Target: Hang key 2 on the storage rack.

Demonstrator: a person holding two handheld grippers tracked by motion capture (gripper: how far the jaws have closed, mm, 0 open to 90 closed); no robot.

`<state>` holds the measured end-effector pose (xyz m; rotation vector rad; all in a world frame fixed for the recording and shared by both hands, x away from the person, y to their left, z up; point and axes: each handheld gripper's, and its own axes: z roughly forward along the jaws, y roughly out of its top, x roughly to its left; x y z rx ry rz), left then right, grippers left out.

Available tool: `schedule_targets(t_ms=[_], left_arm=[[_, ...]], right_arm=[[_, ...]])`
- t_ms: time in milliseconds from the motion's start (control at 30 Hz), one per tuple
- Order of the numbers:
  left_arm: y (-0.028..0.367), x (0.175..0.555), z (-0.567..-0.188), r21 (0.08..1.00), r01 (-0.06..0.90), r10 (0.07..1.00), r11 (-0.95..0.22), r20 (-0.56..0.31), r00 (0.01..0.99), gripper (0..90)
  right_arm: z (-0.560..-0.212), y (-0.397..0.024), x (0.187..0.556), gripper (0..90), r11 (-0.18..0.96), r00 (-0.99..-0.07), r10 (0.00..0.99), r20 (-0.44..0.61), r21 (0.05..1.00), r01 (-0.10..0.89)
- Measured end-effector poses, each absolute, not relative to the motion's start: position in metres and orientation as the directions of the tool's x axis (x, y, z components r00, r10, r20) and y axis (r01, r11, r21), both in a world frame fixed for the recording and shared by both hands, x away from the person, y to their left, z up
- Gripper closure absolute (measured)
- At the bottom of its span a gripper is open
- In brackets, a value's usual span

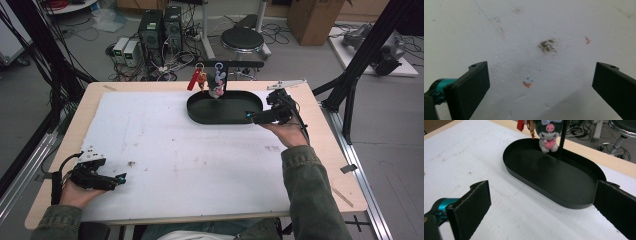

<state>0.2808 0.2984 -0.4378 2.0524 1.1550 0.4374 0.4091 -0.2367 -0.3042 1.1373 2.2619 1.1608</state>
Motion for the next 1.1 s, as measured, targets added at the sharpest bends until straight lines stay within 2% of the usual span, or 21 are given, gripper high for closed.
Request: schedule_targets(t_ms=[200,500,900,1100], left_arm=[[0.297,0.281,-0.438,0.731,0.598,0.840,-0.329,-0.062,0.539,2.0],[0.297,0.281,-0.438,0.729,0.600,0.842,-0.330,-0.060,0.536,2.0],[0.302,0.278,-0.438,0.739,0.597,0.852,-0.313,-0.059,0.520,2.0],[0.301,0.277,-0.438,0.743,0.592,0.851,-0.311,-0.059,0.521,2.0]], right_arm=[[-0.315,-0.248,0.393,0.6,0.342,-0.631,0.775,0.029,0.821,0.458],[-0.337,-0.271,0.379,0.6,0.324,-0.609,0.791,0.054,0.808,0.492],[-0.365,-0.303,0.361,0.6,0.255,-0.571,0.817,0.081,0.837,0.485],[-0.381,-0.315,0.349,0.6,0.221,-0.558,0.826,0.077,0.867,0.447]])
